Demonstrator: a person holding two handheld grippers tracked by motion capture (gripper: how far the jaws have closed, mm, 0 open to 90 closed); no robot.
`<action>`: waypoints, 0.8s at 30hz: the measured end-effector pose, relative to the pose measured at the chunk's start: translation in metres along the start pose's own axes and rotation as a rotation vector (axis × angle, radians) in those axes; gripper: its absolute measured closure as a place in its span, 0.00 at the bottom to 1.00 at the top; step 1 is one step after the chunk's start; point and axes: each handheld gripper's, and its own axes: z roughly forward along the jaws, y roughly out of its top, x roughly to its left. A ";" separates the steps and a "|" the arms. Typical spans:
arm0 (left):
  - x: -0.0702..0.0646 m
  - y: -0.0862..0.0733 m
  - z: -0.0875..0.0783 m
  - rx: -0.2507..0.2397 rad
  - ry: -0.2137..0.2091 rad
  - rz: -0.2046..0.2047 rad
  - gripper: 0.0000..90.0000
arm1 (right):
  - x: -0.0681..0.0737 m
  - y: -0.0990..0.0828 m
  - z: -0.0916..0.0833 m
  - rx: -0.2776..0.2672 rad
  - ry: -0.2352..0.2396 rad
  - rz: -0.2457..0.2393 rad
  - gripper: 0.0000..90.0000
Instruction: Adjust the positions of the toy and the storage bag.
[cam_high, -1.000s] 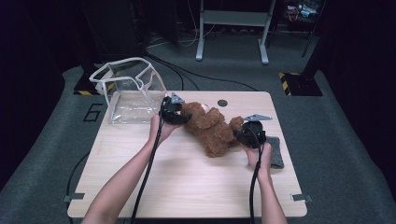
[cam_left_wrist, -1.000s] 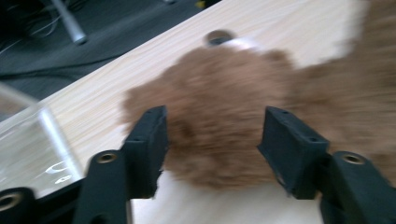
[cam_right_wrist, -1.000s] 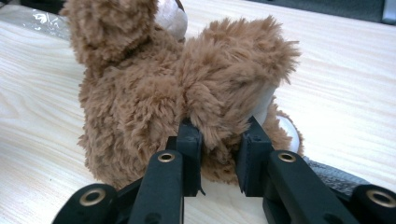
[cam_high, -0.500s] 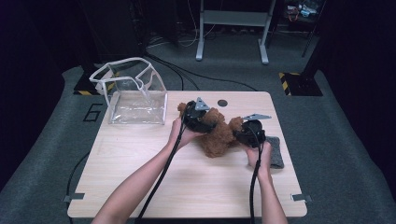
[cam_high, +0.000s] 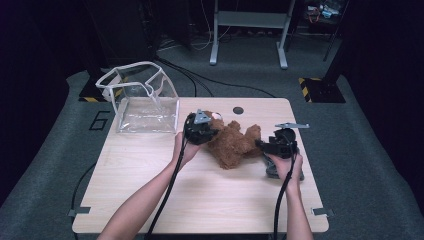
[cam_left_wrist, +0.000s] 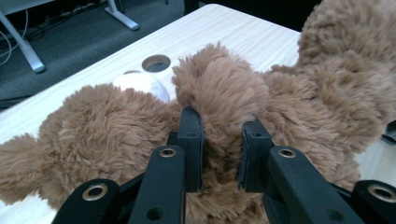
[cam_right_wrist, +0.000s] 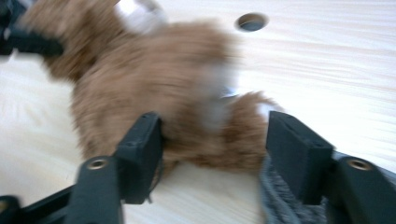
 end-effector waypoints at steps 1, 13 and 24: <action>0.002 -0.004 -0.003 0.004 -0.003 -0.002 0.84 | -0.005 0.000 -0.003 -0.017 -0.014 0.020 0.32; 0.013 -0.045 -0.025 -0.056 -0.036 -0.100 0.81 | -0.013 -0.017 0.039 0.144 -0.001 0.025 0.23; 0.014 -0.057 -0.028 -0.068 -0.020 -0.116 0.81 | -0.006 -0.021 0.078 0.257 0.102 -0.010 0.53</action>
